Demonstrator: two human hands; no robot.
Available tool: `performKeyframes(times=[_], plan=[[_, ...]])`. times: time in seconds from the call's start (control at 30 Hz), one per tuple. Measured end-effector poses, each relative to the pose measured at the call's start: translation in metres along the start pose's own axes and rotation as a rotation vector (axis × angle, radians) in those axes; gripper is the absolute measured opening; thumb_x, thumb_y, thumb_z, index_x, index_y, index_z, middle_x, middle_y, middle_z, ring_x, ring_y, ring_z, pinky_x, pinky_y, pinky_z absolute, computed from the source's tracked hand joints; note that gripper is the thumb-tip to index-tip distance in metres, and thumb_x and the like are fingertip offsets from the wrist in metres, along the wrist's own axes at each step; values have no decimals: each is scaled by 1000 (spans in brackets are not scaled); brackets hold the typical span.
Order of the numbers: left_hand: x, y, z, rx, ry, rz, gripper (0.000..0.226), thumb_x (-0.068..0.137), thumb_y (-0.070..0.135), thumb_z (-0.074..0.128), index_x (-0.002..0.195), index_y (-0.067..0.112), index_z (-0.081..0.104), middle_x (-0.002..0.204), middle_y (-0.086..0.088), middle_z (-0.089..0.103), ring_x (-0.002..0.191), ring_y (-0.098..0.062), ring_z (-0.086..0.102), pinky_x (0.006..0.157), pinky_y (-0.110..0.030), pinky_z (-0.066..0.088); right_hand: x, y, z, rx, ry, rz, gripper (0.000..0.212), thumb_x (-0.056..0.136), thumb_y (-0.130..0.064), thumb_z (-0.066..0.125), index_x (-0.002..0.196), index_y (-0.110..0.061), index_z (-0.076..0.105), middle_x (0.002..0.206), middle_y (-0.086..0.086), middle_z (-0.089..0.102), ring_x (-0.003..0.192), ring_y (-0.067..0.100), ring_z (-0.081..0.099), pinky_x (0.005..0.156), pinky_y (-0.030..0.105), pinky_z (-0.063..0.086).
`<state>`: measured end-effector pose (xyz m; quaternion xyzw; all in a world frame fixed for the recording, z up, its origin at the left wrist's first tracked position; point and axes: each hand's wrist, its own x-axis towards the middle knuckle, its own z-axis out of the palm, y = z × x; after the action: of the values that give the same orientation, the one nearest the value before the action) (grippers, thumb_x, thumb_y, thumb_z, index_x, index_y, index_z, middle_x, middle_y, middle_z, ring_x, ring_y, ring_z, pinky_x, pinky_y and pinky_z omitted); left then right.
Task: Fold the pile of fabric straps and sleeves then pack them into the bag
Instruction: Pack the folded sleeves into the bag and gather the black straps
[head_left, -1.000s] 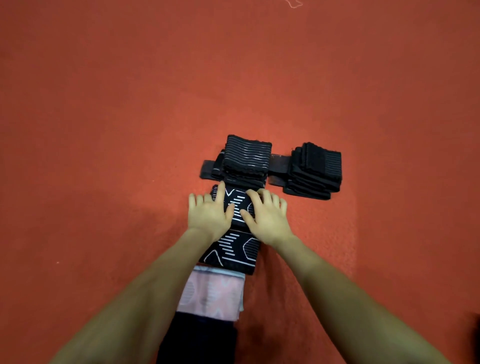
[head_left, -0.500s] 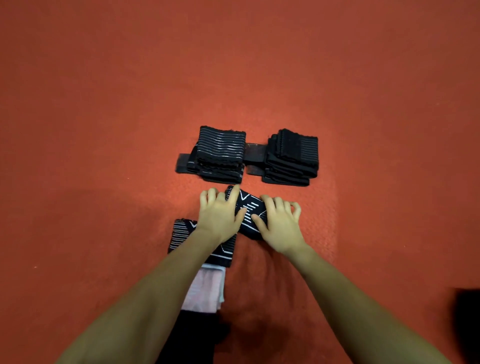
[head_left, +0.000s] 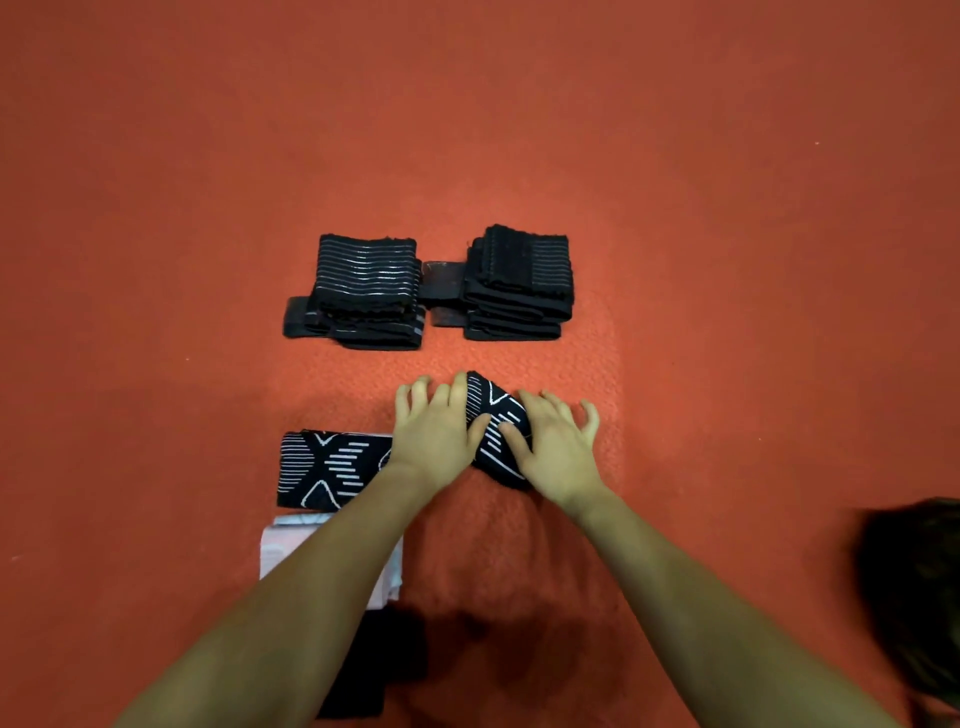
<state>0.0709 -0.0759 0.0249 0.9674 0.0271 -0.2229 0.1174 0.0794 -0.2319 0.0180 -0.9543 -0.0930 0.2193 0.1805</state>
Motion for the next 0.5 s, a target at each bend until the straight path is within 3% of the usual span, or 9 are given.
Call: performKeyframes(times=[0.1,0.23,0.37,0.5], plan=[[-2,-2,2,9,-14,31,66,100,49,27,152,13,8,143,-5,44,141,-29,16,112,-46,3,-7,-2,6,-7,31,8,54,99,-42,39,146,-17,33,145,-3,44,143,17,18,110,40,-9],[2,-9,0,33,-30,79,67,99,51,30,152,14,10,144,-6,43,141,-29,15,111,-45,3,-3,-5,9,-52,58,-3,56,98,-41,44,144,-12,35,133,4,50,133,23,31,108,39,-3],[1,-11,4,8,8,121,65,99,48,35,149,11,17,140,-5,47,135,-27,26,109,-42,6,2,-4,6,-93,26,9,47,95,-46,47,130,-15,47,118,3,51,121,24,35,103,37,1],[-1,-11,3,-16,11,138,65,99,49,35,150,12,16,140,-3,45,130,-25,33,110,-43,7,-2,-4,5,-105,13,7,42,94,-46,47,123,-15,47,124,4,52,128,25,33,107,41,-1]])
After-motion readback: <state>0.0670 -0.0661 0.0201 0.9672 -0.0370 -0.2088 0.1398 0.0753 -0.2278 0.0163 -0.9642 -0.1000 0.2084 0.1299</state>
